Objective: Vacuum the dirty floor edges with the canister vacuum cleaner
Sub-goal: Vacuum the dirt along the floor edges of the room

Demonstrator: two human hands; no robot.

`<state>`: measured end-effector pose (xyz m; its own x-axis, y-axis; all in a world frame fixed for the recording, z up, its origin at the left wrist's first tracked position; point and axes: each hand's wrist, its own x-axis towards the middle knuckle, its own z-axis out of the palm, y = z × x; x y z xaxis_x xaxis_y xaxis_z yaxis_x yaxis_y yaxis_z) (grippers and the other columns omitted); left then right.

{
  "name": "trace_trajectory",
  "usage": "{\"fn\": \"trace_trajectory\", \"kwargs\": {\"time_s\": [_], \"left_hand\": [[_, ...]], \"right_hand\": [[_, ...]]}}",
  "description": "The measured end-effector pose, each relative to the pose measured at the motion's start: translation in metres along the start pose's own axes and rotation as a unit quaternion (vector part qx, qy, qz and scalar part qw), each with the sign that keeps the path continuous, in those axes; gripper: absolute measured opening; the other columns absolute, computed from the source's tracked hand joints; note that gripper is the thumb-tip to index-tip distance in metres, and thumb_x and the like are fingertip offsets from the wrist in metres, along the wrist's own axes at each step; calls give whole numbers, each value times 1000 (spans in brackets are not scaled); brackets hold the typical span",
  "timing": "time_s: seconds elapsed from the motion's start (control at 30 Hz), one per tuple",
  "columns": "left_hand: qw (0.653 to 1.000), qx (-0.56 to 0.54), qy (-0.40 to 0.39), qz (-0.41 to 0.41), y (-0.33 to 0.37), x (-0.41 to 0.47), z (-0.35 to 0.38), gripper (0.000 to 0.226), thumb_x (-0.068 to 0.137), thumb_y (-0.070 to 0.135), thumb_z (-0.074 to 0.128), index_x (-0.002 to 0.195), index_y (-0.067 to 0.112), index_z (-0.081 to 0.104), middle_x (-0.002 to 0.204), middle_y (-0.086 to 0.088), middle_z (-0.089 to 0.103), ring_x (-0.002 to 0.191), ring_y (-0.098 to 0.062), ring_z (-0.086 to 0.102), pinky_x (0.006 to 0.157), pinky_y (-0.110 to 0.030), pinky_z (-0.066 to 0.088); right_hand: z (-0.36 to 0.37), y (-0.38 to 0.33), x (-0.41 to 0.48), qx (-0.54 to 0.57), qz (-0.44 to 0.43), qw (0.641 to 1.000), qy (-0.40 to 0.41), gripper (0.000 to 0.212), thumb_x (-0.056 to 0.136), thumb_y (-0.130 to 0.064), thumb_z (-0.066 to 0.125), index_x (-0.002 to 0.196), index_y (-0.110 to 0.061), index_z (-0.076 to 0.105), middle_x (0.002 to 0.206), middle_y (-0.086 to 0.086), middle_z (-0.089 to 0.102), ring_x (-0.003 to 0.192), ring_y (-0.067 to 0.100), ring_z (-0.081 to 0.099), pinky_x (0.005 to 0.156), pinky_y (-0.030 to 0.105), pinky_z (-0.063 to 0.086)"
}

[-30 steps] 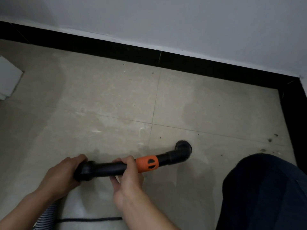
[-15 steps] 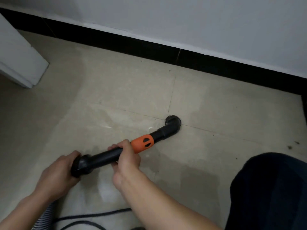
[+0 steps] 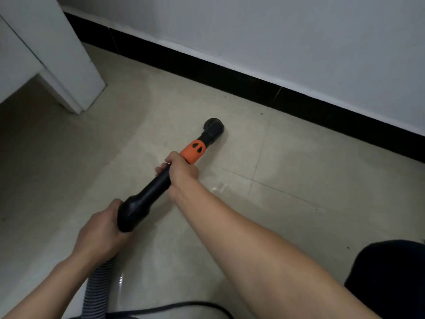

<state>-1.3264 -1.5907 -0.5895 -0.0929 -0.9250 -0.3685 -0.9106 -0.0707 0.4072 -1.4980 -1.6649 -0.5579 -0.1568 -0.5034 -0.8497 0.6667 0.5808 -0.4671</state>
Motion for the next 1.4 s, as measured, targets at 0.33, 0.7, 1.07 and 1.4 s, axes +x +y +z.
{"fn": "trace_trajectory", "kwargs": {"time_s": [0.33,0.7,1.07,1.4], "left_hand": [[985,-169,-21,32,100,66,37,41,77,17,74,111,14,51,94,-3,60,84,-25,57,65,-32,43],[970,-162,-136,120,140,66,62,41,73,20,73,109,17,53,94,-2,65,85,-23,64,68,-32,51],[980,-107,-150,75,98,50,47,36,71,7,78,93,16,50,79,4,60,68,-9,55,52,-25,36],[964,12,-244,105,165,-55,-56,41,74,28,74,105,27,47,90,6,64,81,-20,61,60,-32,44]], "right_hand": [[-4,-106,64,-138,-132,981,35,14,84,-9,60,96,-4,54,71,10,59,48,22,58,66,38,58],[-108,-112,68,19,-164,975,148,14,83,-7,62,94,-5,54,64,10,57,47,21,57,55,31,54],[-81,-35,30,46,-21,998,-35,14,83,-14,68,89,-11,56,57,3,59,55,17,61,53,25,49],[-117,-68,-113,168,78,971,152,8,82,-1,59,80,-8,54,57,4,52,46,17,53,50,23,46]]}}
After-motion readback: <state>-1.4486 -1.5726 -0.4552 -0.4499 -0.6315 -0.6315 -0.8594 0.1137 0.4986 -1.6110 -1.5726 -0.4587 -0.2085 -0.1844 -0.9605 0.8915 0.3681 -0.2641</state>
